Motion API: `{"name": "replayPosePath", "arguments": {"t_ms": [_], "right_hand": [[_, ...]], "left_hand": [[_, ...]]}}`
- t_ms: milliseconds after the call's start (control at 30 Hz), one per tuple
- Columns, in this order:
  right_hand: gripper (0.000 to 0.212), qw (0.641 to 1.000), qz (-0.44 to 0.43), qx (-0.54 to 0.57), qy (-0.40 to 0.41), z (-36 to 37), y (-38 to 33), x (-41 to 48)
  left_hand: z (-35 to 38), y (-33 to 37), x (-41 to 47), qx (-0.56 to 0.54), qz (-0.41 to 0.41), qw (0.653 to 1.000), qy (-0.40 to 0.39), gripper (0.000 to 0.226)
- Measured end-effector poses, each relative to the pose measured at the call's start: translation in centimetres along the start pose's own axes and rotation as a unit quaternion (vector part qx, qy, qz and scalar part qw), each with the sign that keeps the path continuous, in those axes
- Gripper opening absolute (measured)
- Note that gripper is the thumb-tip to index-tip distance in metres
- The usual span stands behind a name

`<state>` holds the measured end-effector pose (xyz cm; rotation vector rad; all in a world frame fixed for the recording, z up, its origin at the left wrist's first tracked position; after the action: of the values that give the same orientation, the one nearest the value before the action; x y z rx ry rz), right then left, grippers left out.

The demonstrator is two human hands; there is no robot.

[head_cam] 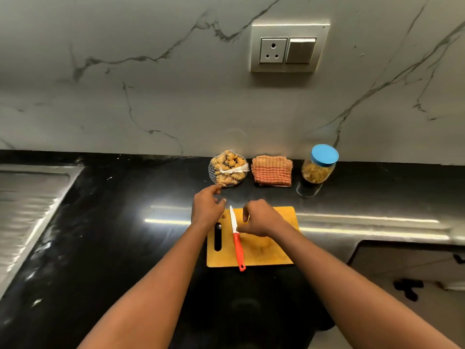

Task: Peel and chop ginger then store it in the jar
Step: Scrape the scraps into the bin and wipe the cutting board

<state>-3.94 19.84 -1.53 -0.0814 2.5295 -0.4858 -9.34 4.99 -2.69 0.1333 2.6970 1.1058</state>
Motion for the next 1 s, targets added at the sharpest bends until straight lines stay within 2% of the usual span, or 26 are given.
{"name": "replayPosePath", "arguments": {"t_ms": [100, 233, 467, 633, 733, 1000], "right_hand": [[0.035, 1.0, 0.006, 0.023, -0.012, 2.2, -0.6, 0.0], [0.037, 0.999, 0.021, 0.04, 0.001, 3.2, -0.9, 0.1], [0.033, 0.995, 0.047, 0.08, 0.02, 3.6, -0.8, 0.1], [0.033, 0.988, 0.069, 0.134, 0.043, 3.8, -0.5, -0.1], [0.032, 0.985, 0.07, 0.149, 0.053, 3.9, -0.4, -0.3], [0.031, 0.979, 0.08, 0.161, 0.092, 3.3, 0.6, -1.2]], "left_hand": [[-0.5, -3.0, -1.6, 0.04, -0.037, 0.999, 0.003, 0.039], [0.1, -5.2, -3.4, 0.058, -0.101, 0.993, -0.034, 0.023], [0.9, -5.9, -5.0, 0.074, -0.199, 0.971, -0.111, 0.045], [0.8, -5.1, -5.3, 0.086, -0.218, 0.963, -0.135, 0.047], [0.9, -4.5, -5.6, 0.081, -0.208, 0.967, -0.121, 0.035], [1.1, -4.3, -5.6, 0.048, -0.207, 0.972, -0.101, 0.032]]}}
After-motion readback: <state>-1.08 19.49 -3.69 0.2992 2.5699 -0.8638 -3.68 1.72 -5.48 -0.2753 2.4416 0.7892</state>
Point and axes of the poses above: each hand's wrist, its own x-axis towards the middle knuckle, its own z-axis out of the palm, y = z × x, the point moved 6 cm from there along x, towards the middle knuckle, and after that the axes turned 9 degrees about -y, right-handed, at the moved point
